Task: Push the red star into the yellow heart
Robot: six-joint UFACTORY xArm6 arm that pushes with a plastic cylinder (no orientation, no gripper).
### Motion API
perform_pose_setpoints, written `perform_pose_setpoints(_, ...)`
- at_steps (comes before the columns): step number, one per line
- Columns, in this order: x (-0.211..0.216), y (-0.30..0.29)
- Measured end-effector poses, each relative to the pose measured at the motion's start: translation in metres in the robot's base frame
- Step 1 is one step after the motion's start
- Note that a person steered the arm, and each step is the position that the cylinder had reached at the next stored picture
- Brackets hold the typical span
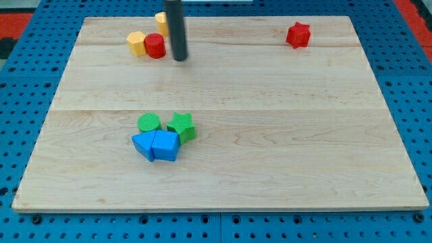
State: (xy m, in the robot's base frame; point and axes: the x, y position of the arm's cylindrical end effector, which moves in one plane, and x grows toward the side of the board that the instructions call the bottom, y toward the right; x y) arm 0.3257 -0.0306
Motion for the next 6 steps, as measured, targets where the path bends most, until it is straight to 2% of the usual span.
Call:
perform_pose_setpoints(1,0.004,0.111)
perform_pose_setpoints(2,-0.021,0.212)
perform_pose_setpoints(3,-0.064,0.239)
perform_pose_setpoints(4,-0.083,0.184)
perform_pose_setpoints(6,-0.083,0.067)
